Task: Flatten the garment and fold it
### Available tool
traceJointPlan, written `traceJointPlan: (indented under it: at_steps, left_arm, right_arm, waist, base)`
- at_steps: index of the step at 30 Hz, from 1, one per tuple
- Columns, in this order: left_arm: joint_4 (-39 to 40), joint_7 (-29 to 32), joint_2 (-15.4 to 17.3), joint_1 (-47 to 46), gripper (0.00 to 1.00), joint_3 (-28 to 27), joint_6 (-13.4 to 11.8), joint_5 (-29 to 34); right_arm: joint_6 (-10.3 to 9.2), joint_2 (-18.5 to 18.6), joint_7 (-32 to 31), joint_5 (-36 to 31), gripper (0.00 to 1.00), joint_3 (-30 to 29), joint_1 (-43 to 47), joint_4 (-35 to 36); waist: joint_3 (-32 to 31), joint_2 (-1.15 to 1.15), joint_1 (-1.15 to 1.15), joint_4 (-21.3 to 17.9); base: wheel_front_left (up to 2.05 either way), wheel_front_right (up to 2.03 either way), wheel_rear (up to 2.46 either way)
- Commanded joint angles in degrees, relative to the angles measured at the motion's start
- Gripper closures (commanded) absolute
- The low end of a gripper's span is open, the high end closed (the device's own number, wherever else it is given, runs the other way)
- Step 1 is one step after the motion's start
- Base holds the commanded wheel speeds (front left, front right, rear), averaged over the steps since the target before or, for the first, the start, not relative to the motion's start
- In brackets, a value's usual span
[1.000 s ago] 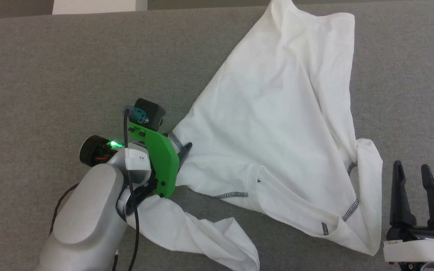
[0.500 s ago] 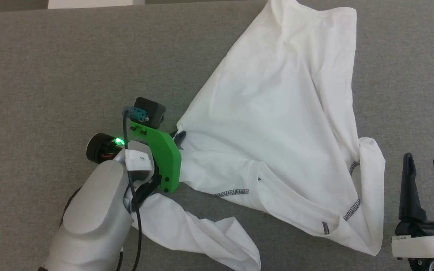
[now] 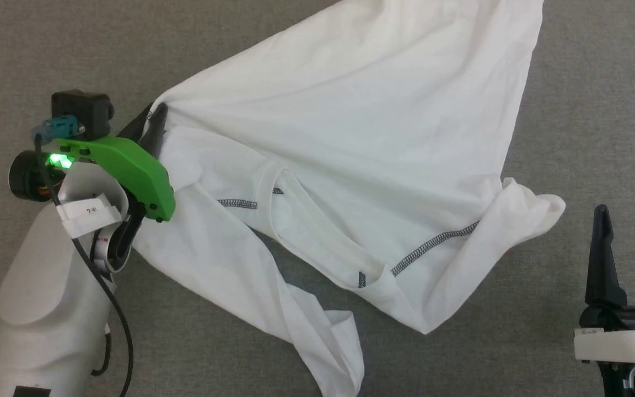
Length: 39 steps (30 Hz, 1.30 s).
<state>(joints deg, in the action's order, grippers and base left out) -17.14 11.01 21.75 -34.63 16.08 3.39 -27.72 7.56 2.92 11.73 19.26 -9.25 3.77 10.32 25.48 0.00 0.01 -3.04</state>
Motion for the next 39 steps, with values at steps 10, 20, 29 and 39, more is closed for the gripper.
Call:
traceJointPlan:
  at_steps: [10, 20, 29, 39]
  left_arm:
    - [1.5, -3.6, -2.3, -2.2, 0.0, -3.2, -0.6, -4.8]
    - [21.0, 7.7, 1.1, 18.4, 0.0, -4.6, -10.3, -6.3]
    - [22.9, 12.0, -6.1, 32.0, 0.0, -2.7, -18.3, -10.7]
    - [14.3, 7.5, -7.8, 29.1, 1.0, -1.6, -14.9, -11.0]
  right_arm:
    - [-0.08, 0.0, 0.7, 0.0, 0.0, 0.5, -1.4, -1.9]
    - [-0.08, 0.0, 0.8, 0.8, 0.0, 1.5, 0.2, -3.7]
    - [-0.08, 0.0, 0.6, 0.8, 0.0, 1.3, 0.3, -3.6]
    - [-0.08, 0.0, 0.3, 0.5, 0.0, 1.4, 0.5, -3.7]
  waist:
    - [-1.8, 0.0, -0.01, 1.2]
    - [-6.8, 0.0, -0.01, 2.1]
    - [-6.9, 0.0, -0.01, 2.1]
    - [-7.7, 0.0, -0.01, 1.6]
  base:
    - [0.0, 0.0, 0.0]
    - [0.0, 0.0, 0.0]
    - [0.0, 0.0, 0.0]
    - [0.0, 0.0, 0.0]
